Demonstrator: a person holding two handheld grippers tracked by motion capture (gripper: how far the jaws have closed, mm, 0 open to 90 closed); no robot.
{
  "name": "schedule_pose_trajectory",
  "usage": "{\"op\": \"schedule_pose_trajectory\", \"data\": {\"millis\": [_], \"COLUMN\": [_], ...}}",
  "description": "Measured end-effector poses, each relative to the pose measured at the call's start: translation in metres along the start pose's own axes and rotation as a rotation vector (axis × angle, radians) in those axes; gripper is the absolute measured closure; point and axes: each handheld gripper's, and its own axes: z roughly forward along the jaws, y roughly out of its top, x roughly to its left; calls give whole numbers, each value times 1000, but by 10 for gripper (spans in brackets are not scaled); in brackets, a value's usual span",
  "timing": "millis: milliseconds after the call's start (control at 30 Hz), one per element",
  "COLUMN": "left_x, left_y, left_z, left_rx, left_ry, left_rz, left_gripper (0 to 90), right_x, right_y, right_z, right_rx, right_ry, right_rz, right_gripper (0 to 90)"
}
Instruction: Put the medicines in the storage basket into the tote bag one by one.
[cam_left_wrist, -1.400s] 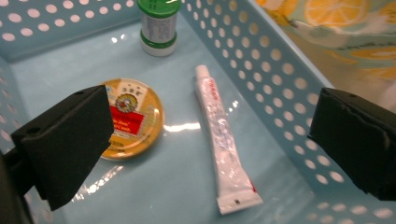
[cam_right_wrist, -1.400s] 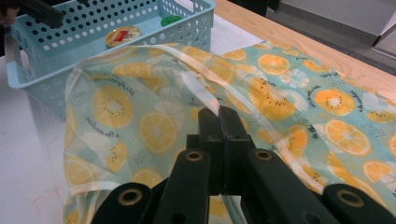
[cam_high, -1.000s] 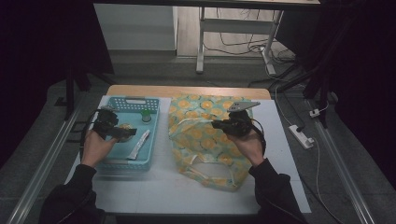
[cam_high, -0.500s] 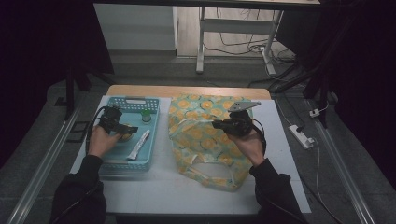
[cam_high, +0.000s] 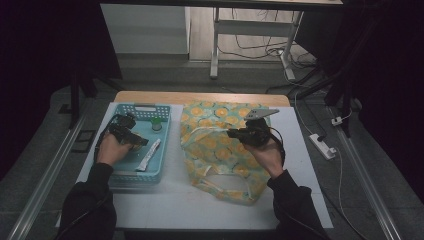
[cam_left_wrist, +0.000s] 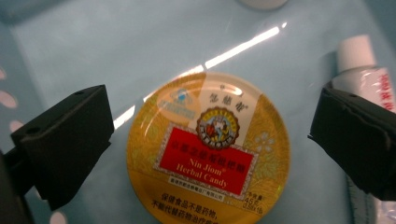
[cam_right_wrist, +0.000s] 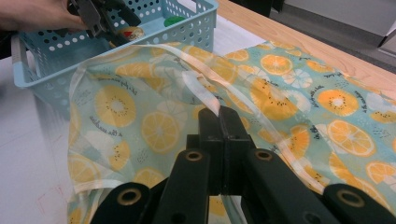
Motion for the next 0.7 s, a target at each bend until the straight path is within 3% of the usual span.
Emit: {"op": "schedule_pose_trajectory", "data": {"millis": [167, 333, 400, 600, 700], "left_x": [0, -2, -2, -4, -3], "left_y": [0, -2, -2, -2, -3], "left_z": [0, 2, 0, -2, -5], "left_rx": [24, 66, 69, 82, 59], "left_ry": [-30, 0, 8, 24, 15], "left_rz": [-46, -62, -72, -67, -61], "left_gripper": [22, 102, 195, 202, 202], "right_x": [0, 0, 0, -1, -1], "right_y": [0, 0, 0, -1, -1], "right_z": [0, 0, 0, 0, 0], "right_rx": [-1, -2, -1, -1, -1], "right_ry": [0, 1, 1, 0, 2], "right_rz": [1, 1, 1, 3, 2], "right_gripper": [898, 898, 898, 898, 898]}}
